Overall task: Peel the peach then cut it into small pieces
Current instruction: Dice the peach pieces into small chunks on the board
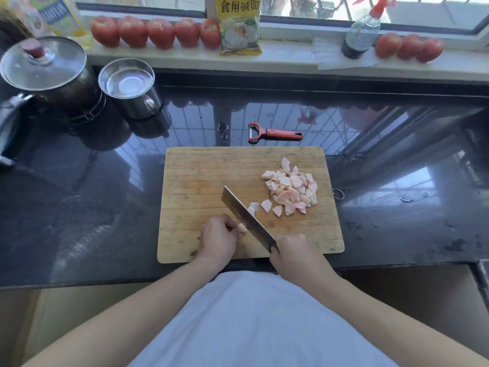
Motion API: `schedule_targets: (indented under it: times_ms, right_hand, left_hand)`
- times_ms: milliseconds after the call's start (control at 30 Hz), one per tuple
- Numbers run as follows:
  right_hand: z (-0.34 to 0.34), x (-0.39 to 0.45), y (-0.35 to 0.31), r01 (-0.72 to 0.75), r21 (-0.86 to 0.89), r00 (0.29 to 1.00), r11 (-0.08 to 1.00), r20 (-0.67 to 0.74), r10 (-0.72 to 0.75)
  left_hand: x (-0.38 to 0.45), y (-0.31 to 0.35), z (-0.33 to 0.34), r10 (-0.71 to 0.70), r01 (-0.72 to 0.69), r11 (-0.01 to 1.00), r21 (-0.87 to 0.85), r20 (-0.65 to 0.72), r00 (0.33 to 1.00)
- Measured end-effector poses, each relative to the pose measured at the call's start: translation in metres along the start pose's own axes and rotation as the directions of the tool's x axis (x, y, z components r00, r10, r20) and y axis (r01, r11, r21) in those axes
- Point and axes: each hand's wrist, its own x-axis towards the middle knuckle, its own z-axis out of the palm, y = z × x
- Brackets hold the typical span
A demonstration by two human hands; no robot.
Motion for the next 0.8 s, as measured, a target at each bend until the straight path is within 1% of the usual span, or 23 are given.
schedule_targets:
  times_ms: [167, 333, 400, 567, 667, 800]
  right_hand:
    - [0.002, 0.0, 0.001, -0.01, -0.072, 0.998, 0.997, 0.062, 0.015]
    - [0.006, 0.005, -0.002, 0.012, -0.111, 0.997, 0.994, 0.082, -0.003]
    - [0.007, 0.011, -0.01, 0.01, -0.073, 0.997, 0.997, 0.082, -0.004]
    - [0.003, 0.022, -0.025, -0.008, 0.095, 1.0, 0.995, -0.023, 0.01]
    - [-0.001, 0.013, -0.016, -0.02, 0.096, 0.999, 0.995, -0.032, 0.023]
    - [-0.001, -0.001, -0.003, -0.026, 0.042, 0.999, 0.999, 0.026, 0.025]
  left_hand:
    - [-0.003, 0.003, -0.001, -0.014, 0.014, 1.0, 0.005, -0.003, 1.0]
    - [-0.003, 0.003, 0.0, -0.019, 0.019, 1.0, -0.01, 0.0, 1.0]
    - [-0.001, 0.002, 0.001, -0.021, 0.021, 1.0, -0.013, -0.012, 1.0]
    - [-0.001, 0.0, 0.001, -0.006, 0.006, 1.0, -0.013, -0.015, 1.0]
    - [-0.001, -0.001, 0.001, -0.017, 0.017, 1.0, -0.023, -0.002, 1.0]
    - [0.001, -0.001, 0.002, -0.015, 0.015, 1.0, -0.007, -0.006, 1.0]
